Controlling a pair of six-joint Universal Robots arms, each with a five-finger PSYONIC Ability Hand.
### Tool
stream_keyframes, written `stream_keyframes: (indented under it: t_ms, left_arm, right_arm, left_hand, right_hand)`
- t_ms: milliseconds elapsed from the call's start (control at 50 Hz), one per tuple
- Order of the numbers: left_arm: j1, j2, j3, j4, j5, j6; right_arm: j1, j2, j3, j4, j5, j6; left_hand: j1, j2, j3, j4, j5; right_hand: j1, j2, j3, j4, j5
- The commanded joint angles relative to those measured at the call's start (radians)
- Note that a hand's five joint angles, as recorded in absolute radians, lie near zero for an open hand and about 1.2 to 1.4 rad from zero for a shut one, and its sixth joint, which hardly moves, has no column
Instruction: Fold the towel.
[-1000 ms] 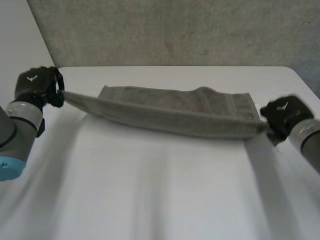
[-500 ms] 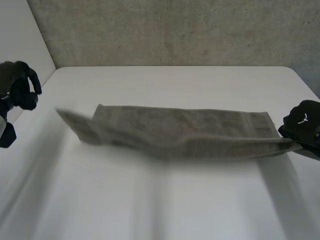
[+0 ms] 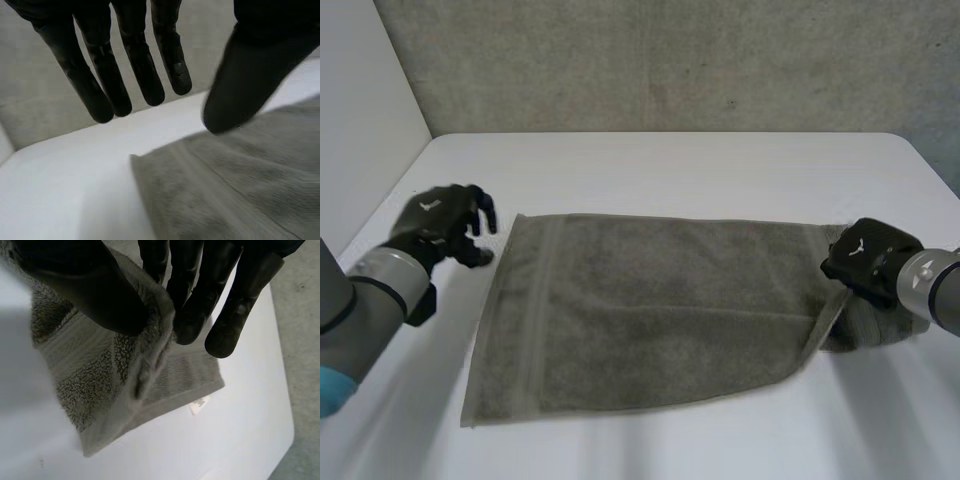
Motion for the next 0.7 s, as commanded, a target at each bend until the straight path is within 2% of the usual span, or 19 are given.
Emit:
stream_keyframes:
  t_ms: [20,40,100,220,320,700]
  left_arm:
    - [-0.043,0.091,-0.121,-0.058,0.125,0.218]
    - [-0.049,0.11,-0.146,-0.091,0.154,0.27]
    - [-0.056,0.139,-0.179,-0.151,0.196,0.335]
    - [-0.06,0.155,-0.229,-0.208,0.213,0.361]
    - [-0.083,0.164,-0.262,-0.211,0.213,0.364]
    - [-0.148,0.141,-0.311,-0.133,0.197,0.37]
  right_arm:
    - [-0.003,0.003,0.024,-0.017,0.001,0.022]
    - [-0.003,0.003,0.03,-0.025,0.001,0.031]
    - [-0.003,0.003,0.037,-0.035,0.002,0.046]
    - [-0.005,0.003,0.053,-0.042,0.001,0.051]
    - [-0.005,0.003,0.063,-0.043,0.001,0.051]
    - [-0.002,0.003,0.091,-0.058,0.001,0.053]
  left_hand:
    - [-0.38,-0.382,-0.383,-0.379,-0.566]
    - [-0.49,-0.493,-0.493,-0.49,-0.676]
    - [-0.527,-0.529,-0.53,-0.526,-0.712]
    - [-0.535,-0.538,-0.538,-0.535,-0.721]
    - [-0.632,-0.635,-0.635,-0.632,-0.818]
    - [-0.541,-0.544,-0.545,-0.541,-0.727]
  right_hand:
    - [0.059,0.06,0.055,0.05,0.039]
    - [0.059,0.06,0.055,0.05,0.039]
    - [0.059,0.06,0.055,0.05,0.039]
    - [0.059,0.06,0.055,0.05,0.039]
    - [0.059,0.06,0.055,0.05,0.039]
    - [0.059,0.06,0.055,0.05,0.039]
